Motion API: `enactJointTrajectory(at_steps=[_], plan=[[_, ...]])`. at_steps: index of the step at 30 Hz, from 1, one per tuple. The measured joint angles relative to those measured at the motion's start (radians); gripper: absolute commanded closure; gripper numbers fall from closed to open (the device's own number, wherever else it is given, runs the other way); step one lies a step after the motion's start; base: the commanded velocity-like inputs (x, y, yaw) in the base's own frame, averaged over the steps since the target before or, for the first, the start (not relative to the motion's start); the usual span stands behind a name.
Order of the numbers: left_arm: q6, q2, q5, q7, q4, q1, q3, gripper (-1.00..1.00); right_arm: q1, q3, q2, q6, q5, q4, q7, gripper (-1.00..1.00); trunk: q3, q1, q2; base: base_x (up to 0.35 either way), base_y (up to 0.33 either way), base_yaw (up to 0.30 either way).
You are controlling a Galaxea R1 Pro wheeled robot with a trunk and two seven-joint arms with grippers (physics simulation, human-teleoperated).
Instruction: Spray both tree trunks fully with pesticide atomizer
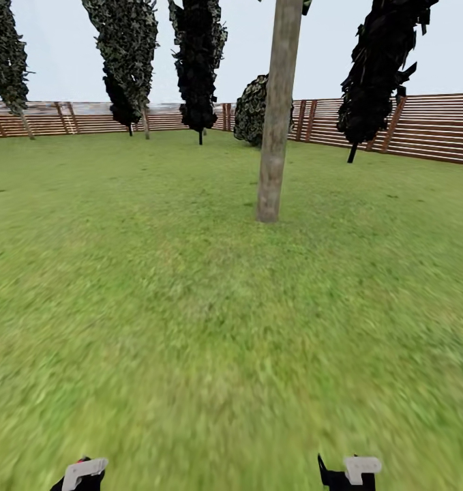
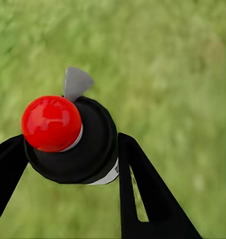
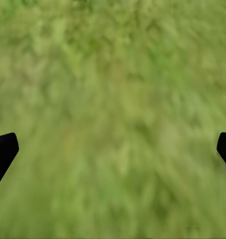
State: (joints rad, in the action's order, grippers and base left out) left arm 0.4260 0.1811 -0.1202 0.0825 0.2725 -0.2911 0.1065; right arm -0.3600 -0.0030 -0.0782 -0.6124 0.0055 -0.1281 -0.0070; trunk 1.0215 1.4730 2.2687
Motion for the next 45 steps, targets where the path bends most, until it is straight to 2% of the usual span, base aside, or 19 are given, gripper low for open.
enactJointTrajectory(at_steps=[45], plan=[[0.0,0.0,0.0,0.0,0.0,0.0,0.001,1.0,0.0,0.001,0.0,0.0,0.0,0.0,0.0,-1.0,0.0,0.0,0.0,0.339,-0.088,0.0]])
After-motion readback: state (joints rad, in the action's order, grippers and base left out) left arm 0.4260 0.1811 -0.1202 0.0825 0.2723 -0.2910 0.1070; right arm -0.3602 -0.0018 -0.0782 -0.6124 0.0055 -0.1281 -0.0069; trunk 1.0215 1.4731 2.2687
